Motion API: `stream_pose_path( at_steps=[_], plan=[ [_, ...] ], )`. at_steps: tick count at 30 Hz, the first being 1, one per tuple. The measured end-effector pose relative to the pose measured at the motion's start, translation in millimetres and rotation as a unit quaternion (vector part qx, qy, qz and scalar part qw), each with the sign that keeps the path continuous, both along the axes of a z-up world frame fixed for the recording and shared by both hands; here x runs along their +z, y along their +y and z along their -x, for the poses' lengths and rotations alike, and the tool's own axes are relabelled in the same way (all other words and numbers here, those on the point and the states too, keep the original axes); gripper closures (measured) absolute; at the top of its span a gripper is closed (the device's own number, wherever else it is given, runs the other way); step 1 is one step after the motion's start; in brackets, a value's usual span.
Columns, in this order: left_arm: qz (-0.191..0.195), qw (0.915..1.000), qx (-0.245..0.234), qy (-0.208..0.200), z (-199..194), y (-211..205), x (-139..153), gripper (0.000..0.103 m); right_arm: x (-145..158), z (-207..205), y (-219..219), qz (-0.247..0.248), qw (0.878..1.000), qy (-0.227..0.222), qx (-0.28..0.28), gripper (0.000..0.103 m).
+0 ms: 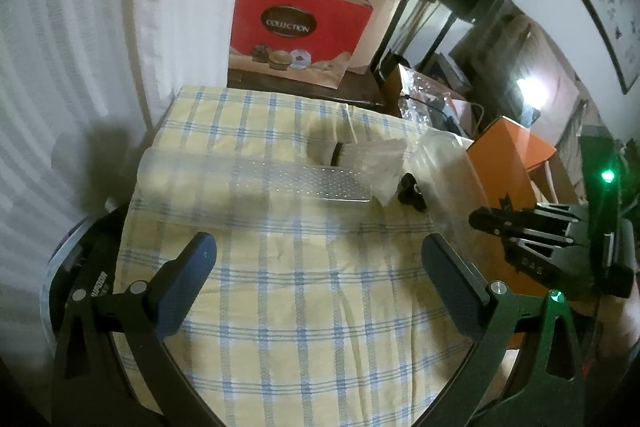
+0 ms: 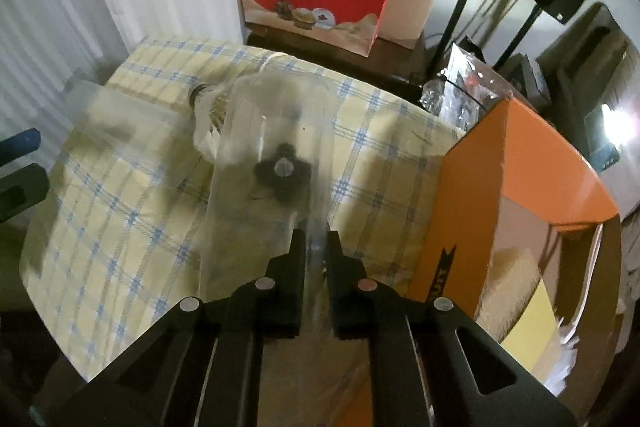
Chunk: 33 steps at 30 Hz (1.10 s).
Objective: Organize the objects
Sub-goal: 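Grasp the clear plastic tube with the right tool and lift it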
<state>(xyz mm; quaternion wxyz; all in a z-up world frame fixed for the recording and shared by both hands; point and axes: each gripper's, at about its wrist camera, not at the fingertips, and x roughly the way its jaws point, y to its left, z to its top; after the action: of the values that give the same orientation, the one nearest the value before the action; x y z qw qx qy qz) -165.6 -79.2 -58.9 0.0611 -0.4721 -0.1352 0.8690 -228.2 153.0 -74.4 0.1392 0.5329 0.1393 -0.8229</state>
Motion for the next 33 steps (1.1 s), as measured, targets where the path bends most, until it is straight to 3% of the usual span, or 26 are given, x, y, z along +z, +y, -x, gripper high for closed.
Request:
stream_pose_path(
  at_steps=[5, 10, 11, 12, 15, 16, 18, 19, 28, 33],
  plan=[
    [-0.008, 0.9999, 0.0, -0.009, 7, 5, -3, 0.001, 11, -7, 15, 0.064, 0.998, -0.008, -0.014, 0.098],
    [-0.022, 0.9996, -0.009, -0.018, 13, 14, -5, 0.001, 8, -10, 14, 0.076, 0.997, -0.023, -0.018, 0.094],
    [-0.02, 0.9996, -0.01, -0.017, 12, 15, -5, 0.001, 7, -11, 15, 0.077, 0.996, -0.023, -0.022, 0.09],
    [-0.019, 0.9996, -0.011, -0.017, 12, 17, -6, 0.001, 7, -11, 15, 0.079, 0.996, -0.022, -0.027, 0.073],
    [-0.02, 0.9995, -0.011, -0.02, 11, 17, -7, 0.001, 11, -16, 11, 0.096, 0.995, -0.012, -0.026, 0.049],
    [-0.021, 0.9995, -0.009, -0.021, 10, 15, -7, 0.001, 13, -19, 6, 0.089, 0.996, -0.003, -0.024, 0.045],
    [-0.023, 0.9995, -0.006, -0.021, 10, 13, -7, 0.001, 16, -24, -4, 0.065, 0.998, 0.019, -0.016, 0.026],
    [-0.024, 0.9995, -0.004, -0.02, 10, 12, -7, 0.001, 17, -26, -9, 0.054, 0.998, 0.027, -0.009, 0.023],
    [-0.029, 0.9993, 0.006, -0.022, 7, 0, -8, 0.001, -14, -30, -37, -0.02, 0.999, 0.023, 0.024, 0.022],
    [-0.035, 0.999, 0.011, -0.025, 5, -5, -12, 0.001, -23, -33, -41, -0.02, 0.999, 0.02, 0.021, 0.023]
  ],
)
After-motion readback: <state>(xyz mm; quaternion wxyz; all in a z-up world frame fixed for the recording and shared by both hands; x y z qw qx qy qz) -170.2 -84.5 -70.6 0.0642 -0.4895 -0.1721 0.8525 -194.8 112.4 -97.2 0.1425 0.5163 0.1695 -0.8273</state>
